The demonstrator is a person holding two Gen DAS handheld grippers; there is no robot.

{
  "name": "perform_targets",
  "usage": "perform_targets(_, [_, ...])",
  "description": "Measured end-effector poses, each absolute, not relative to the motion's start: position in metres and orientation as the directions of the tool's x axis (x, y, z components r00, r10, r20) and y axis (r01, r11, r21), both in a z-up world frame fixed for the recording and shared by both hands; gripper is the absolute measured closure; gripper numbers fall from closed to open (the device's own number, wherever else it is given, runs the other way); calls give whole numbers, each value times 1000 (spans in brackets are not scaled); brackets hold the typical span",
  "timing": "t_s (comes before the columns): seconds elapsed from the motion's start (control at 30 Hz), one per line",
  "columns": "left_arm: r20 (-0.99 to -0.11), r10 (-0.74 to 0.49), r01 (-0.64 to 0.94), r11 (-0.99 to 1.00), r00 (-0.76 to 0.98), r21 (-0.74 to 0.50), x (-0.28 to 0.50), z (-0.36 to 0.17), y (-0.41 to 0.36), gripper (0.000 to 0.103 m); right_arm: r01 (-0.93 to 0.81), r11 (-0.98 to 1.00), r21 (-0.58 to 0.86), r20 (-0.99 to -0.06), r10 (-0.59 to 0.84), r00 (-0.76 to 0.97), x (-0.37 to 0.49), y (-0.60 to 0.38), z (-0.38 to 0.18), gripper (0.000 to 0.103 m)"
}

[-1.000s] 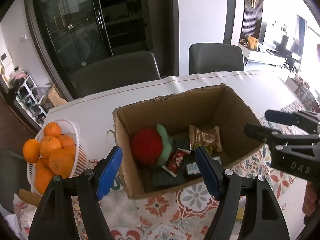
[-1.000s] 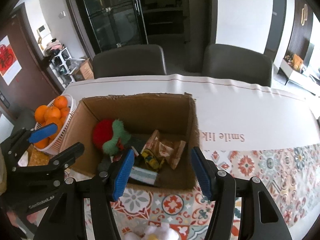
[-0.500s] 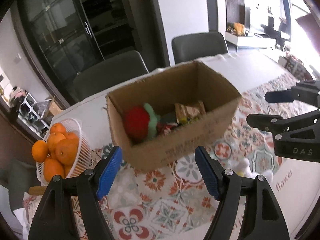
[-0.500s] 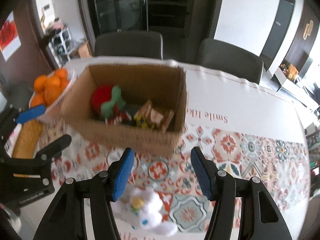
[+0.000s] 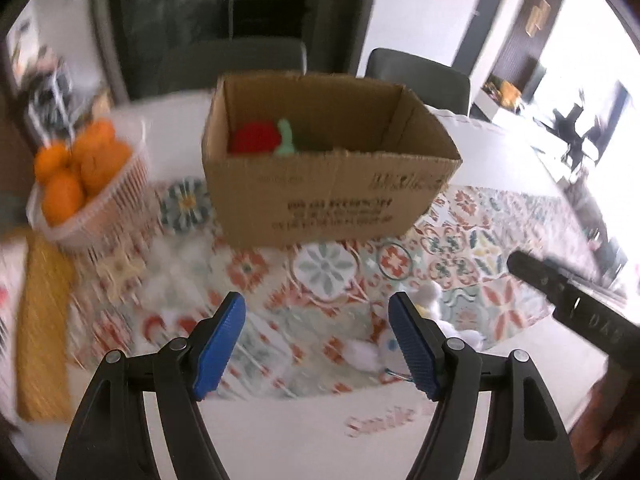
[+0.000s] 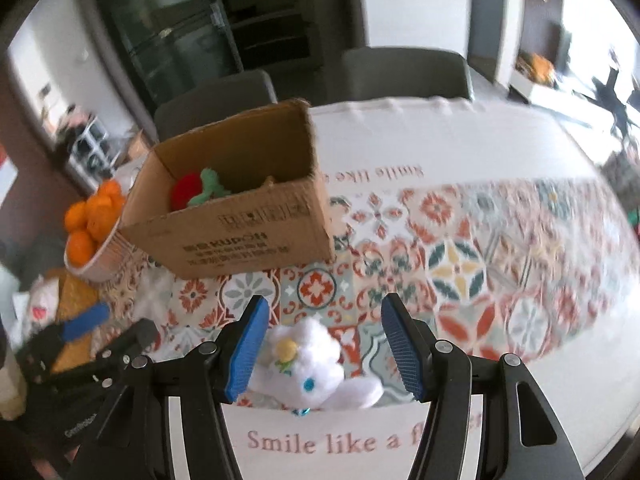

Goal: Organize soft objects
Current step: 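Move both tools back toward the white plush bunny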

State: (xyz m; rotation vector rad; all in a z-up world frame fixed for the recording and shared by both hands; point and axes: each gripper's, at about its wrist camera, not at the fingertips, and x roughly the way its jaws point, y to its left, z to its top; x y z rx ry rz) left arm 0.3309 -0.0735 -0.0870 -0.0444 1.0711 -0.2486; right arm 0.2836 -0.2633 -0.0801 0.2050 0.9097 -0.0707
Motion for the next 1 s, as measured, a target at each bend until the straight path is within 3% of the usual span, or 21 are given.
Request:
perform_targets(0.07, [-878,-255,138,966,405,-217,329,-97,-76,36,215,958,188,-792,18,610,275,-270,-88,43])
perform_targets(0.5, [-874,-420,-175,868,244,-465,320,-154,-81,43,546,678,493,-792,90,604,235,-304,-144,43])
perform_targets(1.0, [-882,-430,-239,851,195,-468,313,-189,-85,59,653,504,565,-807,173,564,229,-310,-194,44])
